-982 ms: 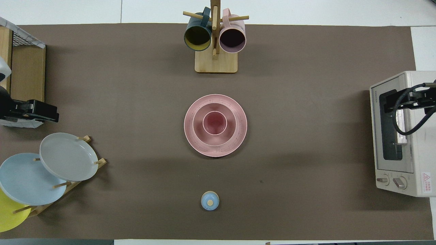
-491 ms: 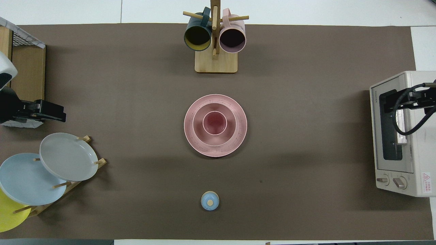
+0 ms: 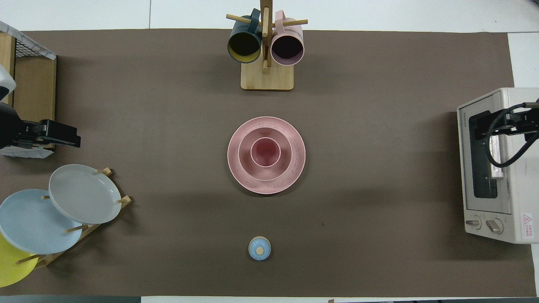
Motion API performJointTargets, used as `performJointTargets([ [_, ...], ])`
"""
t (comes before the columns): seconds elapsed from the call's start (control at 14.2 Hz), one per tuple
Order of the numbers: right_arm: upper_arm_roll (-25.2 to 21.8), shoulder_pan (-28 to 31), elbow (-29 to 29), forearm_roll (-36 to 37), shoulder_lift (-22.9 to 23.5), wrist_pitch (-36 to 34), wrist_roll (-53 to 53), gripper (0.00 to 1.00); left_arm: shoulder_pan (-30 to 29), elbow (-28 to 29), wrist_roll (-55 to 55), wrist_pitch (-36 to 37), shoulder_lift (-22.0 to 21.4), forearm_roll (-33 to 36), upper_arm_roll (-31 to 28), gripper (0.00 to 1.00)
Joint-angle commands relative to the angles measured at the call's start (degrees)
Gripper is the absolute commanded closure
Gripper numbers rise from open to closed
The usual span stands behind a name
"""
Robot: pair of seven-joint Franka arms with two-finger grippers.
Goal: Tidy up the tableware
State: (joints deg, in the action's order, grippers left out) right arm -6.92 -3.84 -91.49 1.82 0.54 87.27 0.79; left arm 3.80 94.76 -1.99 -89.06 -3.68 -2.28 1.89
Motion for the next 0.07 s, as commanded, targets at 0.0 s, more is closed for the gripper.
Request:
performJointTargets([
  [0.0,0.15,0.58,-0.18,-1.65,-0.54,-0.79,-1.67,0.00,-1.25,-0.10,-0.30,-0.15,-0.89,-1.15,0.66,0.00],
])
